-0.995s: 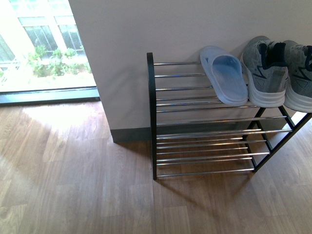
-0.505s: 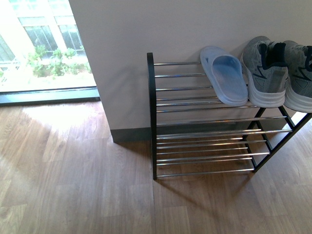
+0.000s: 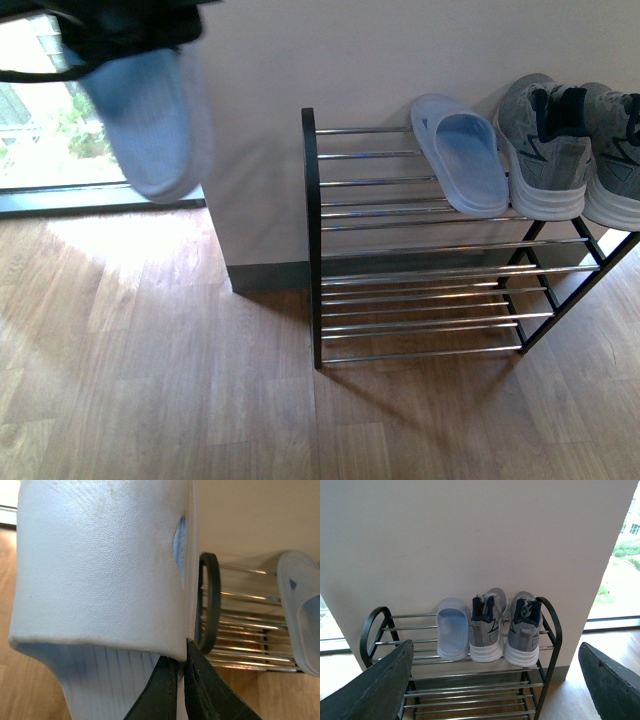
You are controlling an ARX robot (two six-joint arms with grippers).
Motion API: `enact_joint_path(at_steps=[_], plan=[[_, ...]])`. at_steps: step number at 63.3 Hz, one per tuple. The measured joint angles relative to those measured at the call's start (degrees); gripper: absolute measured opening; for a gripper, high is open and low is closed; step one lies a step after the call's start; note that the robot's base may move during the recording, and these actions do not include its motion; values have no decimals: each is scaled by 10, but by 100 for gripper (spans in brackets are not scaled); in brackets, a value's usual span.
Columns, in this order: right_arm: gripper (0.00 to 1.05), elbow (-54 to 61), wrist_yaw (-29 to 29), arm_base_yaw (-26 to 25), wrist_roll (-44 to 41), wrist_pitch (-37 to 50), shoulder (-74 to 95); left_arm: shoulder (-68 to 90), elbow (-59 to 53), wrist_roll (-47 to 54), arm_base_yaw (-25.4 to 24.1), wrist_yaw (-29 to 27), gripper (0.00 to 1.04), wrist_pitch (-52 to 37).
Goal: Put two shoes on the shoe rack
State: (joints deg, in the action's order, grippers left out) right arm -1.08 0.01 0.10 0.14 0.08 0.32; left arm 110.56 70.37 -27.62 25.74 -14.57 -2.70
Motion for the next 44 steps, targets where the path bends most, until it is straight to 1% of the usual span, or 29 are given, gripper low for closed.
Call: enact_joint_path(at_steps=[6, 8, 18, 28, 30, 32, 36, 39, 40, 44], plan=[[96, 0, 0, 0, 0, 0, 0, 85, 100, -6, 14, 32, 2, 35], [96, 0, 0, 0, 0, 0, 0, 127, 156, -7, 21, 49, 2, 56], [96, 0, 0, 0, 0, 0, 0, 260, 360, -6, 50, 85, 2, 142], [96, 0, 0, 0, 0, 0, 0, 381, 580, 0, 70, 95, 2, 255], [96, 0, 0, 0, 0, 0, 0, 407, 629, 2, 73, 96, 2, 284], [96, 0, 0, 0, 0, 0, 0, 449, 707, 3, 76, 94, 2, 330], [96, 0, 0, 0, 0, 0, 0, 502, 789, 6, 76, 90, 2, 377], [96, 0, 0, 0, 0, 0, 0, 510, 800, 6, 76, 87, 2, 383], [96, 0, 0, 0, 0, 0, 0, 532, 829, 6, 75, 85, 2, 402], [96, 0, 0, 0, 0, 0, 0, 549, 852, 6, 73, 82, 2, 418]])
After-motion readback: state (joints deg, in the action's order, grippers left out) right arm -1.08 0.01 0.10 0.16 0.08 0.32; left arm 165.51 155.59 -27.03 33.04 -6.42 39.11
